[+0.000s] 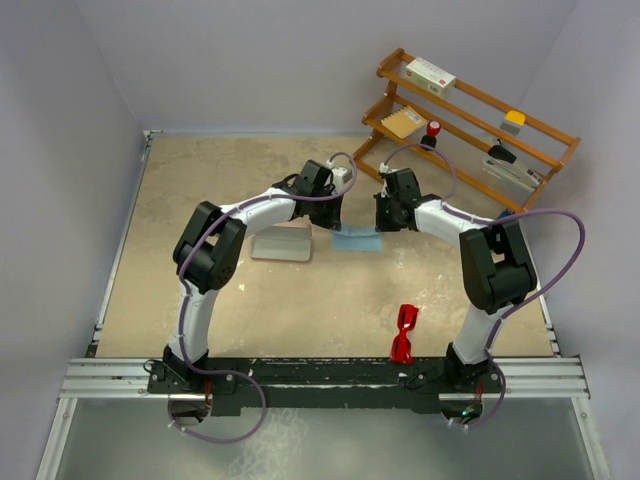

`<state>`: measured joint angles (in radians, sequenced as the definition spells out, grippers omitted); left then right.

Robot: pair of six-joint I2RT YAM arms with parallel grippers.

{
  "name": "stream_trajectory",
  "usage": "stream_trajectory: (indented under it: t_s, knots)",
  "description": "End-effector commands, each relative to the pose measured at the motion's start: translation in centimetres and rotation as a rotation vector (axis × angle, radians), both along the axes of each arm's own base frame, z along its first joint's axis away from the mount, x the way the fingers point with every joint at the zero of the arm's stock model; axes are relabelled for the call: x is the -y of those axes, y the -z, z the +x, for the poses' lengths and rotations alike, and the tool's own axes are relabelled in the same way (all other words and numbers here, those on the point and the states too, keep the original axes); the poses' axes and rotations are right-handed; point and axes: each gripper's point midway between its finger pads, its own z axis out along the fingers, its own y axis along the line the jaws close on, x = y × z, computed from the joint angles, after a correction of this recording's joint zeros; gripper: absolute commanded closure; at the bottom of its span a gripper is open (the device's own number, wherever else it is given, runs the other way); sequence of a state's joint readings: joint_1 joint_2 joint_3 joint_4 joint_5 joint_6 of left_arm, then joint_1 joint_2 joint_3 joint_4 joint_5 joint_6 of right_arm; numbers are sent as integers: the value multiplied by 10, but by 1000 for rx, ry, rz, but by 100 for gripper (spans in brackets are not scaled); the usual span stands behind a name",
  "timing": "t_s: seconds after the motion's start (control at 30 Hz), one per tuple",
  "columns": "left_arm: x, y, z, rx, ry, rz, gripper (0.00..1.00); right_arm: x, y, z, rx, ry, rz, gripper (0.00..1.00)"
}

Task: Organize the sunglasses
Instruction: Fold the glasses cleaning cloth at the center of the board.

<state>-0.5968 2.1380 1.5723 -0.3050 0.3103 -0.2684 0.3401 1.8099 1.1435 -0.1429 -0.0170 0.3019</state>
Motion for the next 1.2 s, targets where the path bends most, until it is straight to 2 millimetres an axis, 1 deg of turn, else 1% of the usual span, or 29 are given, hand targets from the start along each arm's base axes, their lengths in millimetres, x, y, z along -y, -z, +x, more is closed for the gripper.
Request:
stream_trajectory:
  t_s: [0.0,0.33,1.0,1.1,1.17]
  knots:
    - [3,-25,-1,52,30,-29,100,-2,-19,3,59,-13,9,100]
    - [0,-18,-7,38,44,-17,100,-3,-17,-1,54,-20,16,100]
    - [-1,-21,-9,39,52,-15,100,-9,-18,-7,52,-36,39,100]
    - [-1,-22,-10,37,56,-18,99,-10,-19,-9,52,-40,44,96]
    - [0,-22,-12,34,59,-18,95,-10,-20,-10,52,-39,46,93]
